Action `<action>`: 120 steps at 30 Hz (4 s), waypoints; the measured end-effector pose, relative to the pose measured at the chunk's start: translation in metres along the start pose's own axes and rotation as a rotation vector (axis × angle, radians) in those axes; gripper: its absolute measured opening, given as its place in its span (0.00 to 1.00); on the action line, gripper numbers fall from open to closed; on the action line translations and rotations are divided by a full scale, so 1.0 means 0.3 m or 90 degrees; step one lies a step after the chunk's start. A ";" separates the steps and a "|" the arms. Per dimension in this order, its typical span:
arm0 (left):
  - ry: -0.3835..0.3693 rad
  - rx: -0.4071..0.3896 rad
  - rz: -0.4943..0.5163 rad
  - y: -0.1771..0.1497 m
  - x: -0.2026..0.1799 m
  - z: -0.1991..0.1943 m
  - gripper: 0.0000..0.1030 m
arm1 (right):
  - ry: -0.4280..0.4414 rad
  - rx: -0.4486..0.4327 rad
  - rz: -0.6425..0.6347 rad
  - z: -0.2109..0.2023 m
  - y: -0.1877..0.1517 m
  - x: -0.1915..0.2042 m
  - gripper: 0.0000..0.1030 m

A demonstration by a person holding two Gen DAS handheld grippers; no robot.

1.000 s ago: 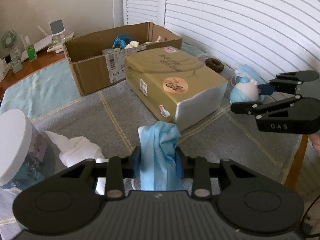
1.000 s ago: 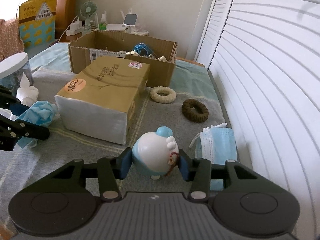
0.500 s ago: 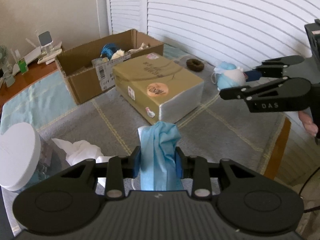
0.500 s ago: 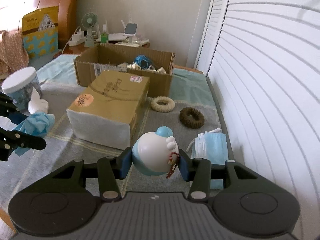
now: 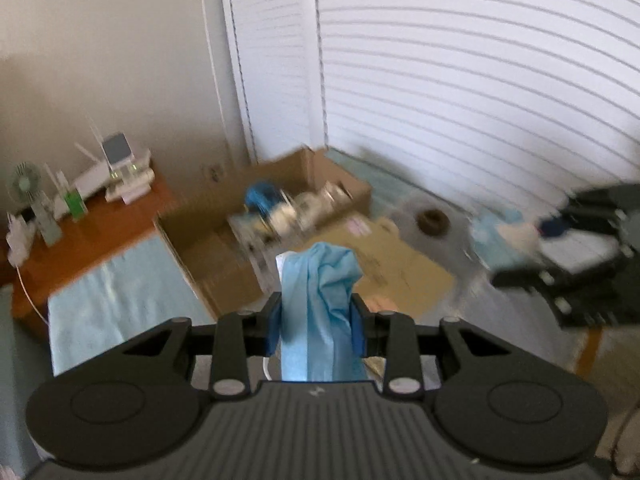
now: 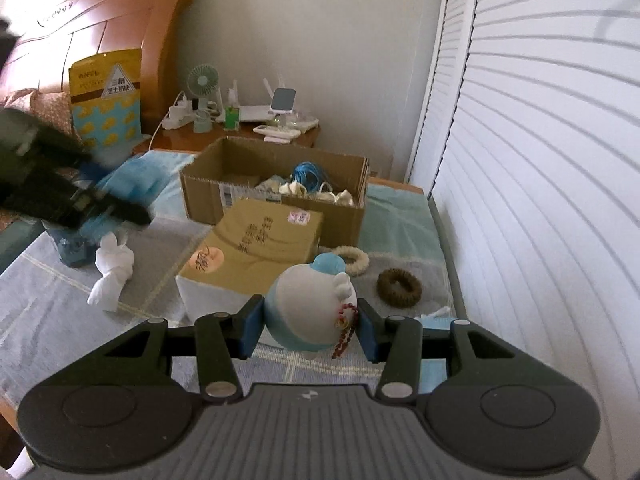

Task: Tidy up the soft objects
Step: 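Carry the mask into the box and open the left tool while the right tool lifts the doll, then carry the doll figurine over the box and open the right tool, then move the right tool to the folded blue face mask beside the louvered doors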

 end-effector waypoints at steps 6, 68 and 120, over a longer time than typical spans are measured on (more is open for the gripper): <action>0.017 -0.008 -0.024 0.172 0.115 0.074 0.31 | 0.007 -0.017 0.010 -0.007 0.032 -0.020 0.52; 0.046 0.020 -0.197 -0.260 0.050 -0.006 0.98 | 0.015 0.032 -0.016 0.414 0.546 -0.085 0.52; 0.037 0.042 -0.209 -0.349 0.002 0.006 0.98 | -0.081 -0.018 0.120 0.121 0.155 -0.165 1.00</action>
Point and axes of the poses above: each gripper's, at about its wrist camera, not at the fingertips, and z roughly the way its jaws point, x to its left, y to its top, the point moved 9 cm from there along z, roughly the way its jaws point, and after that the axes turned 12 degrees about x, right-handed, at the moved point
